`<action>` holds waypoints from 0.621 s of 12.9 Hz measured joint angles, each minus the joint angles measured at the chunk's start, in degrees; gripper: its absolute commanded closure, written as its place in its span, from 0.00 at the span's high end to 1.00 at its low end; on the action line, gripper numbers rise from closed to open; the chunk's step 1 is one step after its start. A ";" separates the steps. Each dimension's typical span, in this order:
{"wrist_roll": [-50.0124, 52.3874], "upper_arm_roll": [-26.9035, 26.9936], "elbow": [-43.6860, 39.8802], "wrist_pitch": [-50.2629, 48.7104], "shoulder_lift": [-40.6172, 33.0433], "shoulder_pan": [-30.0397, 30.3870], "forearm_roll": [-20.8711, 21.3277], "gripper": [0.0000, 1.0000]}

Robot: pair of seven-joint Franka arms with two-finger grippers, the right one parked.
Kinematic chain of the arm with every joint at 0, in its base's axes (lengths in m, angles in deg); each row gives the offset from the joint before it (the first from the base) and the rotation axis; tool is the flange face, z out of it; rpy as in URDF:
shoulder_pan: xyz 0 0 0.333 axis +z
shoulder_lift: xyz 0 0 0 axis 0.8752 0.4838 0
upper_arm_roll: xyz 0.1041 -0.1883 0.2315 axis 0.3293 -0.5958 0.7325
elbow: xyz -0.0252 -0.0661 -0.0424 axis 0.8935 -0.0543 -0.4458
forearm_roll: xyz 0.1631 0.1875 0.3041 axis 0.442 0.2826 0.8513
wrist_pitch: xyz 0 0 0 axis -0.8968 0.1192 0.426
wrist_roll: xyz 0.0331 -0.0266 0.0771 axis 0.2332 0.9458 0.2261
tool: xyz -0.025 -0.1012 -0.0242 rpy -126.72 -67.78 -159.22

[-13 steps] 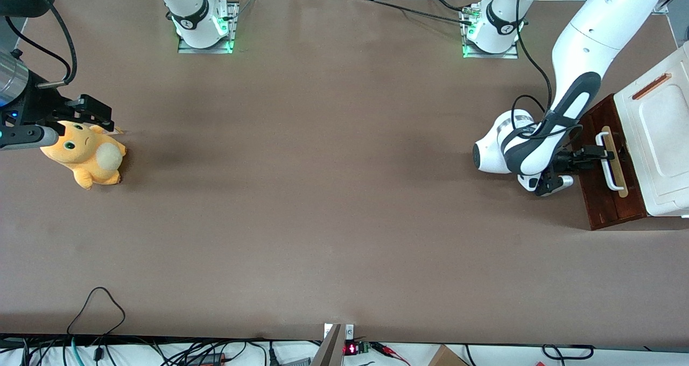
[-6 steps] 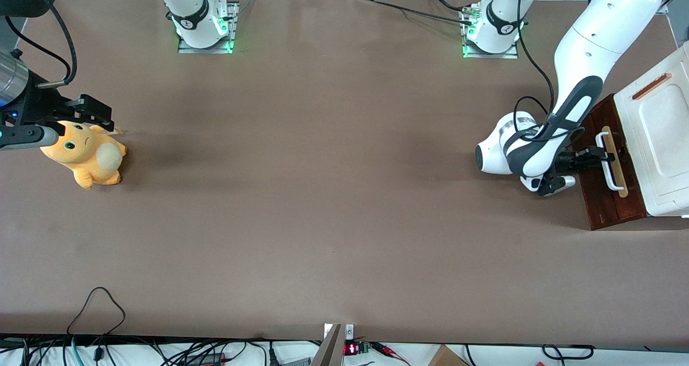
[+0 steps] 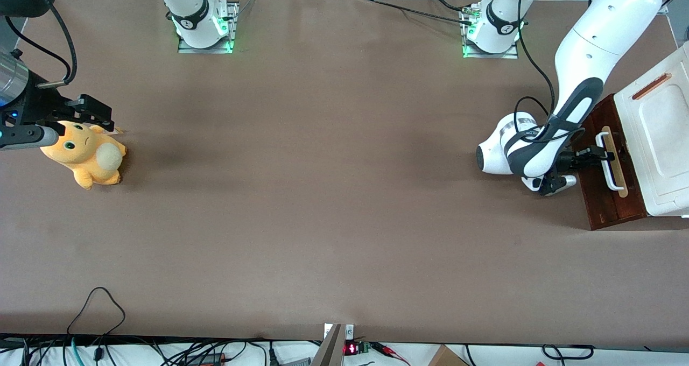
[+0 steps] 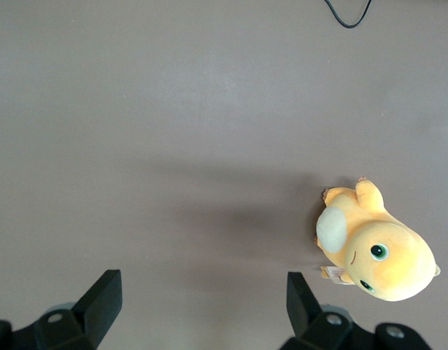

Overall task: Open lower drawer with left arm only
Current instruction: 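Close the left gripper around the lower drawer's white bar handle, then pull the handle away from the cabinet with the left gripper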

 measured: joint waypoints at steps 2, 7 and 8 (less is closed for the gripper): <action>0.14 0.00 0.00 -0.20 0.03 0.15 0.00 0.23; -0.07 -0.13 0.00 -1.31 0.00 0.20 0.35 0.02; -0.07 -0.14 0.00 -1.31 0.00 0.20 0.35 0.01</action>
